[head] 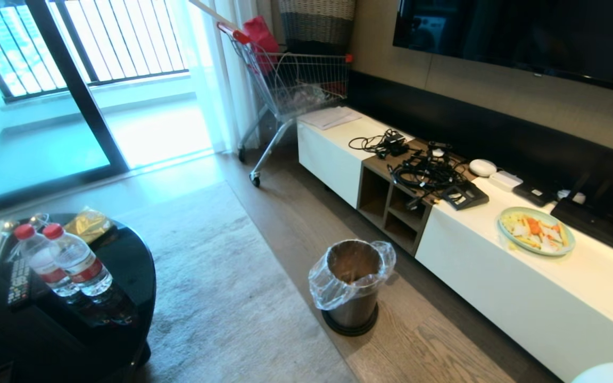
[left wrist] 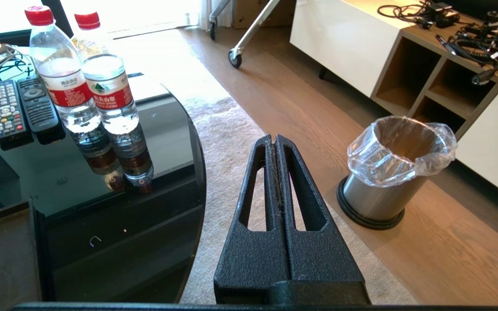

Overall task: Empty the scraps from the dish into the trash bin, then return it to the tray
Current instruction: Put the bowl back to the table

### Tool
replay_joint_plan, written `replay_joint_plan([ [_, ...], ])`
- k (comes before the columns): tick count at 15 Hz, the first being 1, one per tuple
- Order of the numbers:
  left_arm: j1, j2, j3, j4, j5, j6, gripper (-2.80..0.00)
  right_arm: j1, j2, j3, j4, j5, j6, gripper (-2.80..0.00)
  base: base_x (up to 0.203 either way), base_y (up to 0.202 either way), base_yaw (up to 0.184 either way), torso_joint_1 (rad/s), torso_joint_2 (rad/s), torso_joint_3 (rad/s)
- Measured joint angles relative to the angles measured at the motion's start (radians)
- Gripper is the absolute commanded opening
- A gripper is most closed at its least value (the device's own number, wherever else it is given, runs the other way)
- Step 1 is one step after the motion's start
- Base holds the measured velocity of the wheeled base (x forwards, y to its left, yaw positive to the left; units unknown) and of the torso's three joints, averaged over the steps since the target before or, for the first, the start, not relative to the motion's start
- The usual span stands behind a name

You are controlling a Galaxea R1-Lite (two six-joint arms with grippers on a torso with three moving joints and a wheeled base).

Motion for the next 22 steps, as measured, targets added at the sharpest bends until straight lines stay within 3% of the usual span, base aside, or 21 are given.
replay_joint_plan([
  [8, 0.0, 0.0, 0.0, 0.0, 0.0, 0.0, -2.8, 0.0, 0.0, 0.0, 0.0, 0.0, 0.0, -2.8, -0.008, 0.0, 0.0, 0.001, 0.0, 0.0],
  [19, 0.0, 0.0, 0.0, 0.0, 0.0, 0.0, -2.8, 0.0, 0.0, 0.0, 0.0, 0.0, 0.0, -2.8, -0.183, 0.0, -0.001, 0.004, 0.0, 0.003],
  [22, 0.0, 0.0, 0.0, 0.0, 0.0, 0.0, -2.8, 0.0, 0.0, 0.0, 0.0, 0.0, 0.0, -2.8, -0.04, 0.0, -0.001, -0.003, 0.0, 0.002],
])
